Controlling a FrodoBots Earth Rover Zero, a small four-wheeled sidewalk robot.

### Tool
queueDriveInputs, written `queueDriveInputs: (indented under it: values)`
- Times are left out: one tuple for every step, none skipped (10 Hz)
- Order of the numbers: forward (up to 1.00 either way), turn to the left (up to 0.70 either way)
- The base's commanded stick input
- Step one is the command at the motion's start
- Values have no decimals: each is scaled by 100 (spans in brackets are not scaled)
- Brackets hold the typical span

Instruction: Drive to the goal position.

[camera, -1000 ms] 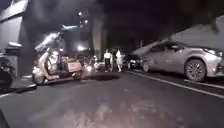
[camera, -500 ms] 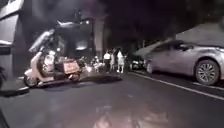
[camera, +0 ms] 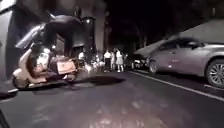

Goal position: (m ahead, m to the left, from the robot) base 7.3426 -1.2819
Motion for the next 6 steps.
queueDriveInputs:
  values:
    - [70, 0]
    - [70, 0]
    - [70, 0]
    - [70, 0]
    - [70, 0]
    - [70, 0]
